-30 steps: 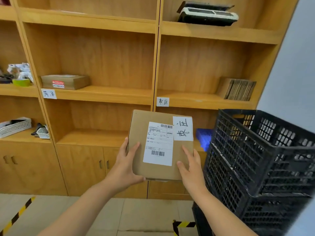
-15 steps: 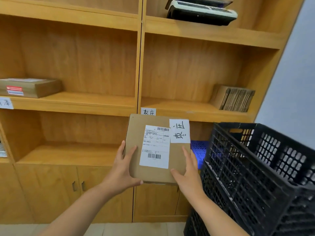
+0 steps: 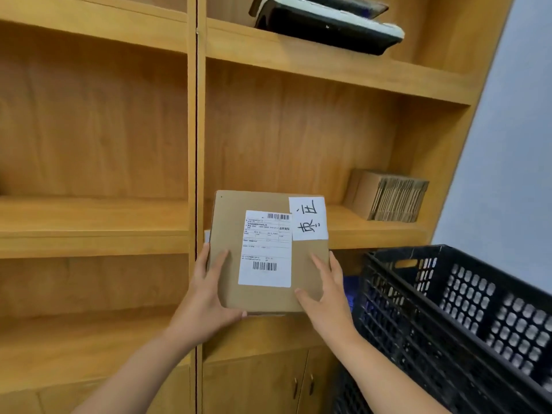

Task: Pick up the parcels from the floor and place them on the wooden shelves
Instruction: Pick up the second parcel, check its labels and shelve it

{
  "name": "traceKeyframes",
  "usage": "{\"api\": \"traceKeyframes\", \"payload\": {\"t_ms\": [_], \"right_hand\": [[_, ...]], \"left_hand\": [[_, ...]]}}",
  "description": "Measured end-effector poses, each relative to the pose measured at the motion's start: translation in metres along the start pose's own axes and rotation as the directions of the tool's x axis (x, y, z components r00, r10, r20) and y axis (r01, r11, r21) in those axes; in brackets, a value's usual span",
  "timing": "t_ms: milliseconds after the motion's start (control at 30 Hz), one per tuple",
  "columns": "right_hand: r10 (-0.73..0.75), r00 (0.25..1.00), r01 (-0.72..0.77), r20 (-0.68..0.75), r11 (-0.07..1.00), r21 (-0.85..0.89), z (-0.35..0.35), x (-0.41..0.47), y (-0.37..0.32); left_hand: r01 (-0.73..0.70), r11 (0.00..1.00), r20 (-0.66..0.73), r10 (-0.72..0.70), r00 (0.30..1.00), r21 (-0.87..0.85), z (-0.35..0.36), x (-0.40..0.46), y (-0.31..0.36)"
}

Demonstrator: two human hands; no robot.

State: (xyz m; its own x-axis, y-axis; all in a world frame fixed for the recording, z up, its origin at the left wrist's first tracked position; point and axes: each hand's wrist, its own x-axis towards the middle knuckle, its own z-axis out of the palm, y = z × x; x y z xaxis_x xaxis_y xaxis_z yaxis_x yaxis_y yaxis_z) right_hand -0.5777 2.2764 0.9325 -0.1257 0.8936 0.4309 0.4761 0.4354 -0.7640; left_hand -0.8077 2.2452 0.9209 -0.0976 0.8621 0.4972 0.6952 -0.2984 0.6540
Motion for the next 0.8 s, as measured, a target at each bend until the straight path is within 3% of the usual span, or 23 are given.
{"api": "traceKeyframes", "payload": {"t_ms": [433,800], "right_hand": [[-0.094,0.995,0.09,0.043,0.992,0.09,0.026,0.109,0.032],[-0.149,0.987,0.141,0.061,0.983,0.117,0.032,0.172,0.038]], "left_hand": [[0.084,0.994,-0.046,-0.08,0.996,0.074,0.01,0.079,-0.021],[0.136,0.988,-0.169,-0.122,0.978,0.071,0.01,0.118,-0.016]]}}
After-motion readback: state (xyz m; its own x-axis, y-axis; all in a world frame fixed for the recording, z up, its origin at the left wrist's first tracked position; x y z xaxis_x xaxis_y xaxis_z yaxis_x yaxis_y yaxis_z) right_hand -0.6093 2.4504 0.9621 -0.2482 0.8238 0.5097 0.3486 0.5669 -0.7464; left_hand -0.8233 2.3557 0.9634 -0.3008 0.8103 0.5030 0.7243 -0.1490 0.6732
